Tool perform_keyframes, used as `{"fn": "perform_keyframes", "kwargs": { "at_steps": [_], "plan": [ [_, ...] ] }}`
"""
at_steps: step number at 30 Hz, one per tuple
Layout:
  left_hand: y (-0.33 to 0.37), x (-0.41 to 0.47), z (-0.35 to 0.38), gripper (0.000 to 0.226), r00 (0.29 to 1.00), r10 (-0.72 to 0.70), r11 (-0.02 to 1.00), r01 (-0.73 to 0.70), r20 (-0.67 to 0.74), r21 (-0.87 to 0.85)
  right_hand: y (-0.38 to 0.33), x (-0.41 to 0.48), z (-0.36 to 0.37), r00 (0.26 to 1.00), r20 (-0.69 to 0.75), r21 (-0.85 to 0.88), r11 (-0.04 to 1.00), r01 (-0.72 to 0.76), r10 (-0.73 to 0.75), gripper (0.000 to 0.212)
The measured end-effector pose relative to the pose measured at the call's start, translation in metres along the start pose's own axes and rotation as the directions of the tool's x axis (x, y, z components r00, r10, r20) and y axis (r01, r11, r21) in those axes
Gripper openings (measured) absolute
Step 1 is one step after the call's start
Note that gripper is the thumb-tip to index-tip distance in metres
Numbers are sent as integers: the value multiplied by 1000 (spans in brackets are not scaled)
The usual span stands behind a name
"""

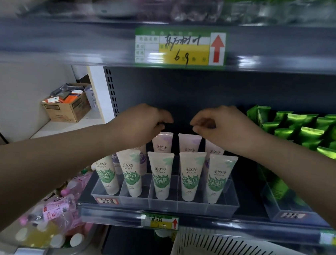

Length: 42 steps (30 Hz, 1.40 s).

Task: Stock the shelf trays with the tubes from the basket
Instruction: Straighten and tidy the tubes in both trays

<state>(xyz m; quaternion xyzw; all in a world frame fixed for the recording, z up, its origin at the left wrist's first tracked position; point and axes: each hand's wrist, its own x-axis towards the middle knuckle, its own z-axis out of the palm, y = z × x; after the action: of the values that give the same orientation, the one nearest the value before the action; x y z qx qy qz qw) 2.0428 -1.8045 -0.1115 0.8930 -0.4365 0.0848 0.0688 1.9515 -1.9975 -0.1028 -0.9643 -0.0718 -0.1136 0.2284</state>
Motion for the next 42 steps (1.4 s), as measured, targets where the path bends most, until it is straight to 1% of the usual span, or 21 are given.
{"fn": "perform_keyframes", "kwargs": {
  "at_steps": [1,3,5,8,10,12,15,19,26,30,35,39,42],
  "plan": [
    [5,-5,-2,30,999,32,999,-32,-40,-15,-2,-5,1,1000,12,1,1000,16,-16,17],
    [15,-15,-3,24,996,77,996,-78,-37,-34,-5,-12,8,997,67,-30,998,47,-45,16],
    [20,-22,0,23,995,80,997,-79,53,-27,-6,-17,17,990,133,-74,996,52,-42,19],
    [21,-27,4,31,977,45,999,-47,210,2,-6,-22,29,978,207,-141,990,12,18,24],
    [20,-29,8,34,966,33,999,-39,255,18,-5,-24,33,975,215,-169,986,-9,46,22],
    [19,-31,12,35,963,5,998,-23,268,63,-3,-25,35,977,202,-166,985,-39,72,20],
    [21,-33,18,34,967,-35,995,10,251,101,1,-27,37,979,180,-153,986,-65,93,18],
    [22,-31,20,35,975,-49,995,29,219,92,3,-26,40,985,143,-138,988,-76,96,14],
    [17,-32,21,34,977,-77,994,58,199,97,4,-23,44,987,116,-121,988,-96,110,14],
    [16,-32,18,36,980,-72,993,54,188,100,3,-22,45,988,106,-93,991,-99,109,13],
    [16,-34,19,37,982,-60,994,42,178,100,6,-23,48,989,92,-101,990,-103,113,15],
    [20,-35,22,36,984,-44,990,20,173,138,6,-24,49,990,100,-129,988,-89,102,17],
    [22,-34,23,37,983,-37,986,7,179,164,5,-27,45,990,114,-100,993,-70,81,20]
  ]
}}
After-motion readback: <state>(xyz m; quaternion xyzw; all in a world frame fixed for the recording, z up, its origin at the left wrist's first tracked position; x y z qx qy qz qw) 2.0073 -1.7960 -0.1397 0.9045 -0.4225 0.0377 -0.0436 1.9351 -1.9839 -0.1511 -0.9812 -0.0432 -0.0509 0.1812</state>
